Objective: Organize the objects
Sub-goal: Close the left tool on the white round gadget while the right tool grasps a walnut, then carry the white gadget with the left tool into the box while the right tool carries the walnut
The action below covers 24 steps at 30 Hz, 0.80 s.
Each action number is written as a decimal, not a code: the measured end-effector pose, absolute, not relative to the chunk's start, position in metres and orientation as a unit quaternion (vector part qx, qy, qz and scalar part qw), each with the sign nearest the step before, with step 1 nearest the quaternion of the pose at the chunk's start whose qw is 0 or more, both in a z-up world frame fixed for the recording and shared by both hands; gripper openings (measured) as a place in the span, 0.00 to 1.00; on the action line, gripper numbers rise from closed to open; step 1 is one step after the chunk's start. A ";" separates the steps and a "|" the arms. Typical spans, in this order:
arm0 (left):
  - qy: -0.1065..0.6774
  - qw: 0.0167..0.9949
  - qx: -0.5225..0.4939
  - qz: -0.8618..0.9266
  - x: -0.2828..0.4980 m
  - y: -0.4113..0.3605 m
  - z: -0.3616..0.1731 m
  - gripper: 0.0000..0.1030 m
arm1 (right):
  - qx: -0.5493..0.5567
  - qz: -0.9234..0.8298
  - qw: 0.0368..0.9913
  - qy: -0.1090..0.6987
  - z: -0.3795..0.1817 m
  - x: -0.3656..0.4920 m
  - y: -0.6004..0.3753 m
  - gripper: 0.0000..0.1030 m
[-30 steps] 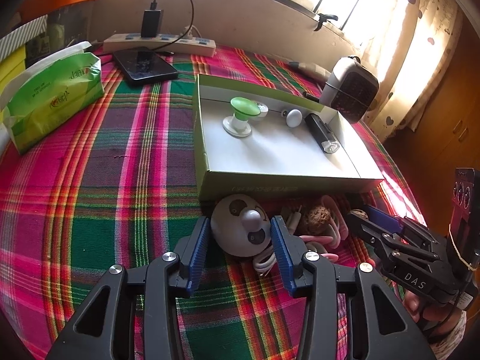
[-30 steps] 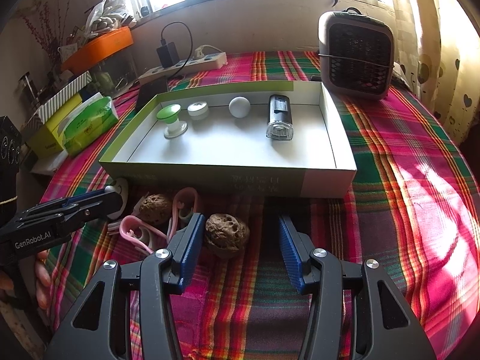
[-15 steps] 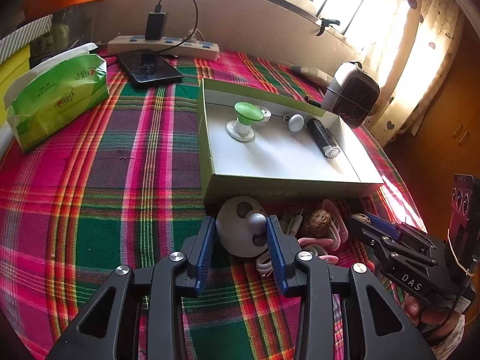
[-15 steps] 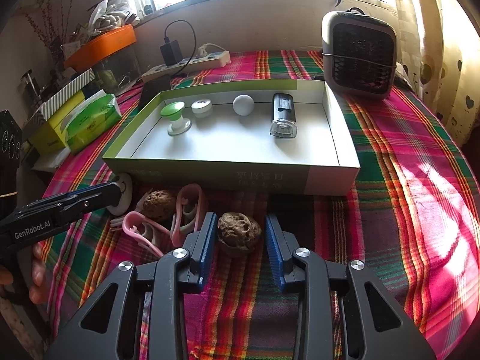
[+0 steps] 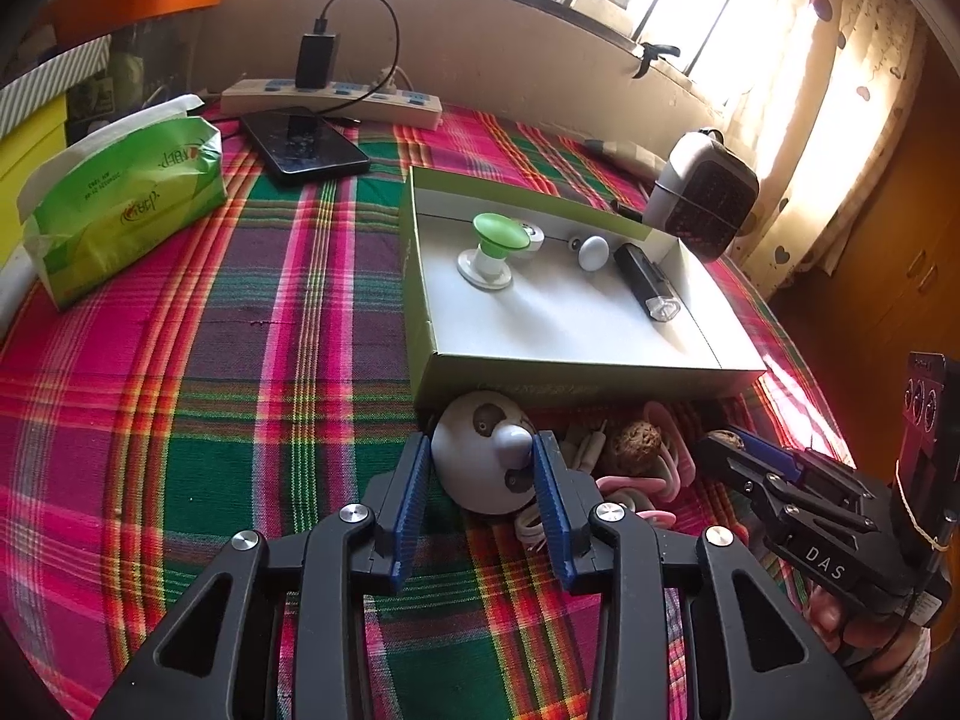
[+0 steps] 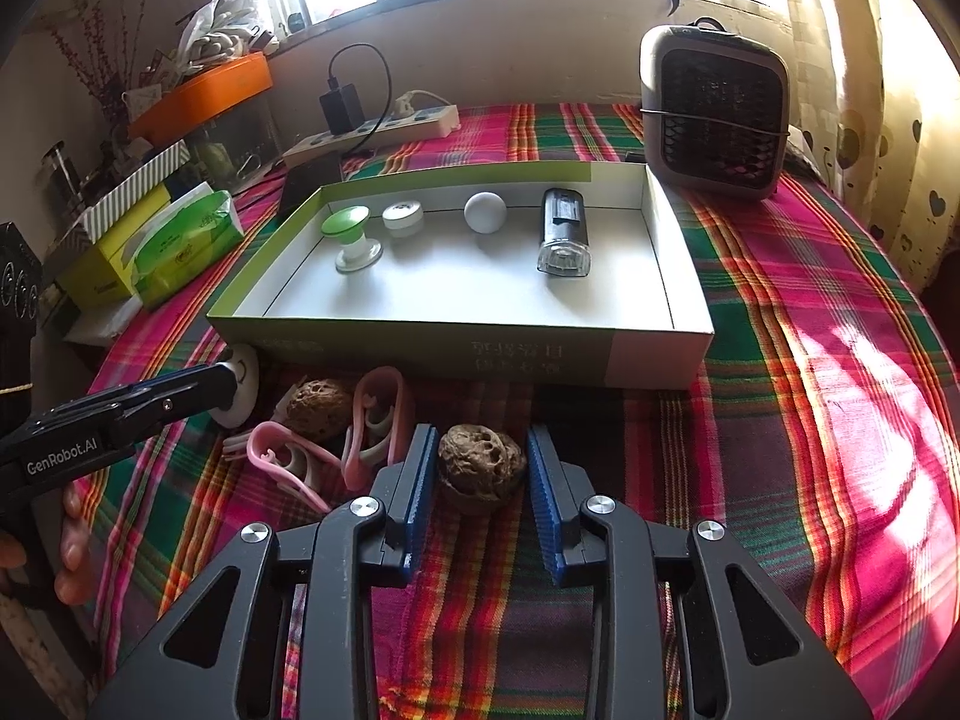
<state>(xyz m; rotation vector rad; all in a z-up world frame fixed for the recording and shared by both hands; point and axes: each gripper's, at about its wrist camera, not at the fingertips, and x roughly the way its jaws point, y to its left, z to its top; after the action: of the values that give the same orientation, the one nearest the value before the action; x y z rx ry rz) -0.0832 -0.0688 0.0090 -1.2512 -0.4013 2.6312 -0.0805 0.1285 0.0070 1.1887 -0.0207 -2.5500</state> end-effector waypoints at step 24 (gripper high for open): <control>-0.120 0.116 -0.395 0.903 -0.090 -0.055 0.044 0.32 | 0.385 -0.907 0.170 -0.013 0.036 -0.087 0.130 0.31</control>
<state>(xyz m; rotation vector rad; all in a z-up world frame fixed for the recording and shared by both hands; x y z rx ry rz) -0.0896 -0.0550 0.0441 -1.1555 -0.3528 2.6458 -0.0868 0.1303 0.0359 1.0932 -0.0375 -2.5767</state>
